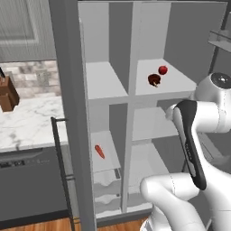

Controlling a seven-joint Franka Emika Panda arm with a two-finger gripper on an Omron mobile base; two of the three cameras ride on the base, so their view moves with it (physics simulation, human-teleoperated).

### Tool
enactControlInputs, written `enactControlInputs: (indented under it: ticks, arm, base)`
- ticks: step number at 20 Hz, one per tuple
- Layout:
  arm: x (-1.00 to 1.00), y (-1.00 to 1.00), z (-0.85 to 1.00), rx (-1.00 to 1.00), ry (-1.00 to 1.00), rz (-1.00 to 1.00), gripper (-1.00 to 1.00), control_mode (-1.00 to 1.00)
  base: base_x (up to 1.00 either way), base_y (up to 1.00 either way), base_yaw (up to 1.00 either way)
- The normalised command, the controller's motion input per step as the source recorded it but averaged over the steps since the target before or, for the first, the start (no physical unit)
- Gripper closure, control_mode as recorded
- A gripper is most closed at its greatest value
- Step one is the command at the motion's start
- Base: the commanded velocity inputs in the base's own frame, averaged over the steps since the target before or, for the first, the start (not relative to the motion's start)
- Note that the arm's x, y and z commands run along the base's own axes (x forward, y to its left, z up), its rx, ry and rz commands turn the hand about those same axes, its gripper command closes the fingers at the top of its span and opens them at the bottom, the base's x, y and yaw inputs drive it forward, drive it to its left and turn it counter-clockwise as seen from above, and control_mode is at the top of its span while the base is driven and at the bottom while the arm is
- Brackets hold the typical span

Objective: Pick up the frozen steak from the freezer, place it on any shelf in the fridge, and close the fridge and freezer doors when done.

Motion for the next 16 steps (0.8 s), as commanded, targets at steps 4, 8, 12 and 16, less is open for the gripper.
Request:
enactControlInputs:
  ticks: [4,8,12,16]
  arm:
    - [0.00,0.00,0.00,0.00,0.00,0.00,-1.00,1.00]
    - [0.00,0.00,0.00,0.00,0.00,0.00,-1.00,1.00]
    - [0.00,0.00,0.00,0.00,0.00,0.00,-1.00,1.00]
    - [0.00,0.00,0.00,0.00,0.00,0.00,-1.00,1.00]
  base:
    - [-0.61,-0.29,0.00]
    - [-0.51,-0.06,0.00]
    - [-0.51,0.00,0.00]
    - [-0.44,0.00,0.00]
